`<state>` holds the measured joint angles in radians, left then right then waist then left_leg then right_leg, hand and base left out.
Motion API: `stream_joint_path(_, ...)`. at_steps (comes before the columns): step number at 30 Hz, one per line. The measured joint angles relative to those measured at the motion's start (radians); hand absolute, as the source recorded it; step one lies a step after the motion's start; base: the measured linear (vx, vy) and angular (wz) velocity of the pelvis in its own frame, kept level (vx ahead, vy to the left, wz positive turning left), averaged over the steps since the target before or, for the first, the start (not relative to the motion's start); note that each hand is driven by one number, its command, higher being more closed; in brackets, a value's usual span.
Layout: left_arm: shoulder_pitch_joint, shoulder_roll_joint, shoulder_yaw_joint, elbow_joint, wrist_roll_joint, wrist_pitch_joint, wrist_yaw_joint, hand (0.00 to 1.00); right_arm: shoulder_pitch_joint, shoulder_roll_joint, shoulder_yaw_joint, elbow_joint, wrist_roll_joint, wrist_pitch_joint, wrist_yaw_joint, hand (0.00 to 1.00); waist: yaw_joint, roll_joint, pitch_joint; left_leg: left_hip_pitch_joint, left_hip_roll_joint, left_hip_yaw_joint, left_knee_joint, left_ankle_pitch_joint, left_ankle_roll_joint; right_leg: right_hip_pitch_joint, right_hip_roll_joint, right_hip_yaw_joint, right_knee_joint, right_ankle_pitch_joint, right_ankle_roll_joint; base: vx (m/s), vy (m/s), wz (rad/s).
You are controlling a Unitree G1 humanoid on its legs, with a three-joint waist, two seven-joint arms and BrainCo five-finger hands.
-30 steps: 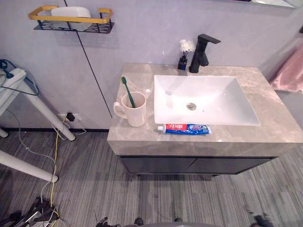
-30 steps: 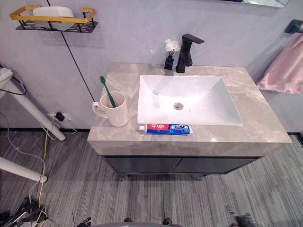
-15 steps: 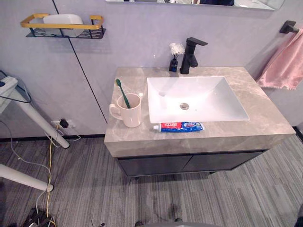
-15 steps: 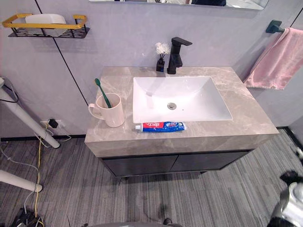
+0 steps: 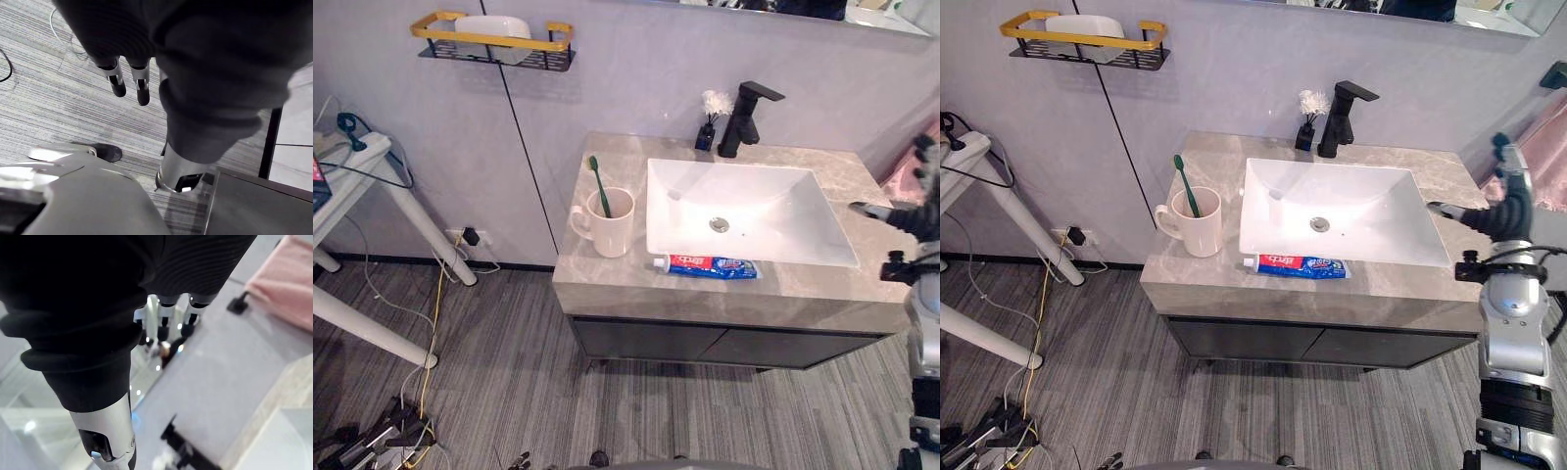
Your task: Organize washtable
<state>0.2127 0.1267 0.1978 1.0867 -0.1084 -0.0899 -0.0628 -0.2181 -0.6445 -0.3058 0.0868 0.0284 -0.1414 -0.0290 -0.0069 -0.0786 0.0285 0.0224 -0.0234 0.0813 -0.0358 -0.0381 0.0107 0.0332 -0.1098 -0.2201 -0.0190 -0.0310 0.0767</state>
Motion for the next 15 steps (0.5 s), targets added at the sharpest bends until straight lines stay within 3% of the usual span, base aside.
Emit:
stream_joint_path(7,0.008,0.006,-0.010,-0.021,-0.012,-0.007,-0.019,0.00,-0.029,-0.080,0.128,0.095,0.045,-0.007,0.118,0.00,0.007,-0.010,0.009,-0.022,-0.013,-0.030,0.001,0.010,0.013,-0.005,-0.011,-0.028,0.003,0.003,0.004,-0.01,0.015,0.14)
stream_joint_path(15,0.010,0.020,-0.033,-0.022,-0.018,-0.012,-0.026,0.00,-0.076,-0.105,0.204,0.135,0.129,-0.018,0.167,0.00,0.022,-0.023,0.038,-0.056,-0.025,-0.042,0.000,0.024,0.025,-0.040,-0.024,-0.033,0.018,0.006,0.009,-0.02,0.017,0.04)
